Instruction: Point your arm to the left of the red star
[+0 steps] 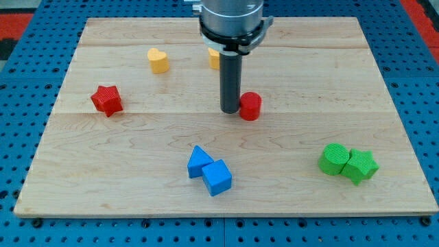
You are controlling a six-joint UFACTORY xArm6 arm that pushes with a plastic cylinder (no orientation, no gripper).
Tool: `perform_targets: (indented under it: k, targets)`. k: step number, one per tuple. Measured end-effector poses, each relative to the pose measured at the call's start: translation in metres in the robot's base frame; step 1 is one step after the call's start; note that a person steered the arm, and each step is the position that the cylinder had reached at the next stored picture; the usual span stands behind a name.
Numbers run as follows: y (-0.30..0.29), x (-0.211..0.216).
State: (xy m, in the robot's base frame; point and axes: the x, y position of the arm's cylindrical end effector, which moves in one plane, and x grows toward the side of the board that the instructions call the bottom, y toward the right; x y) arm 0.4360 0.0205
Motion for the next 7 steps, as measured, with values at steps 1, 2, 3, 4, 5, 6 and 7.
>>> perform_targets:
  k: [1,2,3,4,5,6,7]
  targets:
    - [0.002,0.000]
    - [0.001,0.002]
    - [-0.041,0.026]
    - [-0.091,0.033]
    - [-0.151,0.033]
    - [-0.214,0.033]
    - [-0.256,0.031]
